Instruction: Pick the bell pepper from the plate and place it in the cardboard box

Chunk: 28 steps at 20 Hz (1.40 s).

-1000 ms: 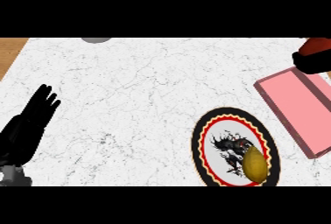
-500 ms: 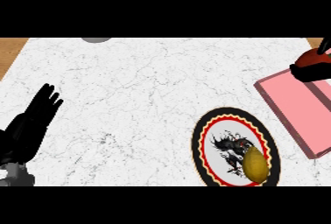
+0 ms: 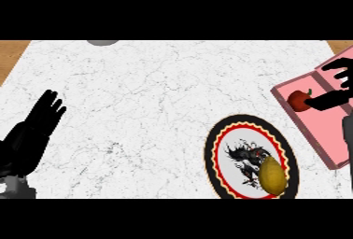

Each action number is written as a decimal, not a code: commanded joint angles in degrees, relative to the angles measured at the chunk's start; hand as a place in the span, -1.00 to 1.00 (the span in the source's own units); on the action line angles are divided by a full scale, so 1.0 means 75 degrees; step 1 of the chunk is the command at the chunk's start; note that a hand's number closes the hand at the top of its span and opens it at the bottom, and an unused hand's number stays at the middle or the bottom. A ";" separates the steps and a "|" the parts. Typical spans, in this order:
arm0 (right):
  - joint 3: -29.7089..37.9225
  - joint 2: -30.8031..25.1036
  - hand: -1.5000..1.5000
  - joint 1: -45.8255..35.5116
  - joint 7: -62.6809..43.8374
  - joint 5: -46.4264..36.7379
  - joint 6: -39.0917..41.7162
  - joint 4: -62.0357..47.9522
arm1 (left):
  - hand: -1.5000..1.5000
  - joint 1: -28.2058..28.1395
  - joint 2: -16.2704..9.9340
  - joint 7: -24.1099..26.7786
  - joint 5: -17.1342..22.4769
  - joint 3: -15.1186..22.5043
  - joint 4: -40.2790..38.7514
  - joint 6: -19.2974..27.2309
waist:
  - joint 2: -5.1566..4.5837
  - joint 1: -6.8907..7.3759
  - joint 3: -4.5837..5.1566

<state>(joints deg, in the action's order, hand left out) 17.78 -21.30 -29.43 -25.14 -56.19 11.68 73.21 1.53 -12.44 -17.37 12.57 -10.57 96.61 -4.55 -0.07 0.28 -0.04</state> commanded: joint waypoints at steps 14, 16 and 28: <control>0.2613 0.0425 -1.00 0.0314 0.1141 0.3285 -0.1983 0.1455 | 0.00 -0.0323 -0.0099 0.0124 0.0217 -0.0312 -0.0076 -0.0312 | 0.0043 -0.0118 0.0003; 0.2905 0.0106 -1.00 0.0544 0.1077 0.3641 -0.1740 0.1606 | 0.00 0.0206 -0.0172 -0.0166 0.0075 -0.0284 -0.0172 -0.0094 | 0.0028 -0.0153 0.0003; 0.4176 -0.0651 -1.00 0.2485 0.2048 0.5998 -0.0554 0.2025 | 0.00 0.0145 -0.0032 0.0134 -0.0040 -0.0271 -0.0393 -0.0302 | 0.0016 -0.0060 0.0004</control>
<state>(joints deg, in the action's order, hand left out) 47.78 -24.91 -14.44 -12.34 -15.30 6.03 87.88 2.35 -12.63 -16.28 12.38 -12.51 94.04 -6.19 0.09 -0.46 -0.01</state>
